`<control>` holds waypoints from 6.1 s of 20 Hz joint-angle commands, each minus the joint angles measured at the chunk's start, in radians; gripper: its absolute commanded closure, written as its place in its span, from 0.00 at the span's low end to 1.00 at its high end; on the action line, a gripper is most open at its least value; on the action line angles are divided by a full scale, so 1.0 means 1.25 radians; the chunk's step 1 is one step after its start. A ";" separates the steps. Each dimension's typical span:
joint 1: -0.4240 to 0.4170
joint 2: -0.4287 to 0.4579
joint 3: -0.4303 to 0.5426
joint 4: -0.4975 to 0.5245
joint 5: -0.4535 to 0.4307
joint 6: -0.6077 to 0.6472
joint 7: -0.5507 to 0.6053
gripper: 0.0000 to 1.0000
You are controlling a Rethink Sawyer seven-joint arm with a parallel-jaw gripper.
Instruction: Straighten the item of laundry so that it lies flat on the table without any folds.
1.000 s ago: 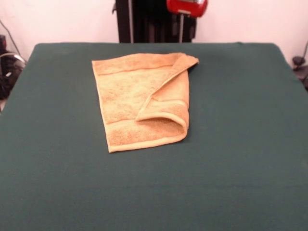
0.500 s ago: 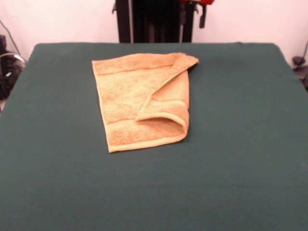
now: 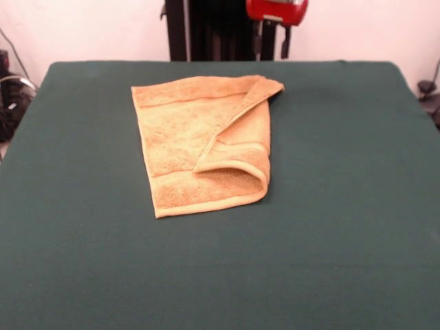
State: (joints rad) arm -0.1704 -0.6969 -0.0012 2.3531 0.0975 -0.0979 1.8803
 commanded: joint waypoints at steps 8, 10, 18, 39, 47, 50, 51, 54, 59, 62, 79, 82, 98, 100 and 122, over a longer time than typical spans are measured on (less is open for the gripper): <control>0.024 0.151 0.089 -0.152 0.035 -0.124 0.185 0.00; 0.026 0.173 0.093 -0.165 0.042 -0.145 0.197 0.00; 0.005 0.213 0.128 -0.160 0.030 -0.212 0.234 0.00; 0.081 0.324 0.230 -0.147 0.114 -0.371 0.457 1.00; 0.129 0.336 0.285 -0.152 0.174 -0.370 0.544 1.00; 0.185 0.316 0.235 -0.155 0.226 -0.358 0.506 0.00; 0.198 0.312 0.222 -0.155 0.239 -0.355 0.495 0.00; 0.183 0.320 0.212 -0.162 0.212 -0.344 0.464 0.00; 0.138 0.361 0.256 -0.218 0.102 -0.355 0.435 0.00; 0.138 0.373 0.267 -0.238 0.089 -0.364 0.445 0.00; 0.341 0.171 0.040 -0.155 0.399 -0.019 0.320 0.00; 0.411 0.090 -0.060 -0.139 0.416 0.109 0.315 0.00; 0.165 0.216 0.038 -0.200 0.090 -0.077 0.269 0.00; 0.145 0.211 0.006 -0.219 0.034 -0.054 0.220 0.00; 0.136 0.008 0.038 -0.240 -0.069 0.112 0.254 0.00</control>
State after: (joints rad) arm -0.0402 -0.5701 0.0006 2.1664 0.0316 -0.1229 2.1945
